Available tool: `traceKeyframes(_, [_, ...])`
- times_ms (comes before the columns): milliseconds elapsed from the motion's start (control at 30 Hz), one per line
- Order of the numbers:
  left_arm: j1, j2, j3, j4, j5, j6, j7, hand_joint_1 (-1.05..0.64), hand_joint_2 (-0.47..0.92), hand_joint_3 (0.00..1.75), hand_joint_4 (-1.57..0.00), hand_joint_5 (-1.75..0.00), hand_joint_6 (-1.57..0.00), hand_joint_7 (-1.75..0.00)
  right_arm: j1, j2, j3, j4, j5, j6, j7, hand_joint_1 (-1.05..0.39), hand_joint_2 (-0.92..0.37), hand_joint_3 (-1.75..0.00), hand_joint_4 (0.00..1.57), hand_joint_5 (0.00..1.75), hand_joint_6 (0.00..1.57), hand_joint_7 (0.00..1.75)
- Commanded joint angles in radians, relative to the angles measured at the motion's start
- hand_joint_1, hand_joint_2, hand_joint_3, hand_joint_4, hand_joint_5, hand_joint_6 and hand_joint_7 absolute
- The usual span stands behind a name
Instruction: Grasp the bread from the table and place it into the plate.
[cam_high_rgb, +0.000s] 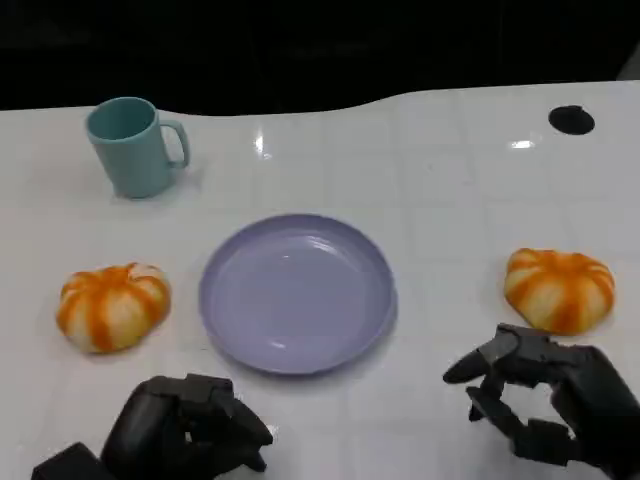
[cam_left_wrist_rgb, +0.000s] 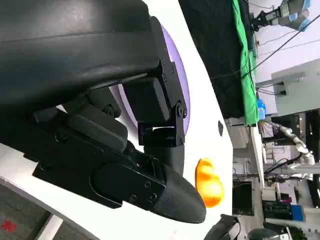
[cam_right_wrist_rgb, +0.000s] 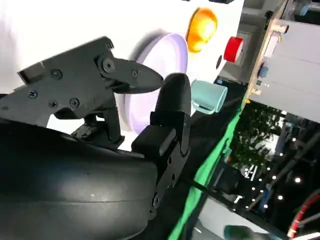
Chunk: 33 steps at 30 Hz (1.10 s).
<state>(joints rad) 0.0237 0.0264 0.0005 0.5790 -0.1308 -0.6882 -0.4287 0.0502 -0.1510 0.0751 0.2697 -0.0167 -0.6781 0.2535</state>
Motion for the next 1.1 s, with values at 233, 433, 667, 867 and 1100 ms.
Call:
traceKeyframes(233, [-0.022, 0.014, 0.014, 0.027, -0.008, 0.005, 0.004, -1.05, 0.91, 0.0, -1.2, -1.02, -1.3, -0.68, -0.08, -0.1, -0.063, -0.038, -0.255, -0.02, -0.149, -0.36, -0.92, -0.16, 0.34, 0.46, 0.5, 0.02])
traceKeyframes(433, [-0.021, 0.011, 0.011, 0.025, -0.005, 0.005, 0.006, -1.05, 0.9, 0.0, -1.19, -1.02, -1.3, -0.68, -0.104, -0.177, -0.096, -0.125, -0.473, 0.041, -0.265, -0.43, -0.92, -0.13, 0.2, 0.37, 0.38, 0.0])
traceKeyframes(667, [-0.016, 0.008, 0.008, 0.021, -0.004, 0.003, 0.007, -1.05, 0.9, 0.0, -1.19, -1.02, -1.3, -0.68, -0.093, -0.245, -0.092, -0.271, -0.695, 0.245, -0.303, -0.53, -0.92, -0.07, 0.11, 0.34, 0.35, 0.0])
traceKeyframes(867, [-0.011, 0.009, 0.007, 0.012, -0.002, 0.01, 0.01, -1.05, 0.9, 0.0, -1.19, -1.02, -1.3, -0.68, -0.093, -0.295, -0.045, -0.363, -0.901, 0.448, -0.264, -0.62, -0.92, -0.09, 0.01, 0.38, 0.28, 0.01])
traceKeyframes(1100, [-0.009, 0.009, 0.008, 0.011, -0.005, 0.005, 0.006, -1.05, 0.91, 0.0, -1.18, -1.01, -1.3, -0.68, -0.13, -0.319, 0.029, -0.355, -1.007, 0.58, -0.233, -0.64, -0.92, -0.04, 0.0, 0.42, 0.3, 0.01])
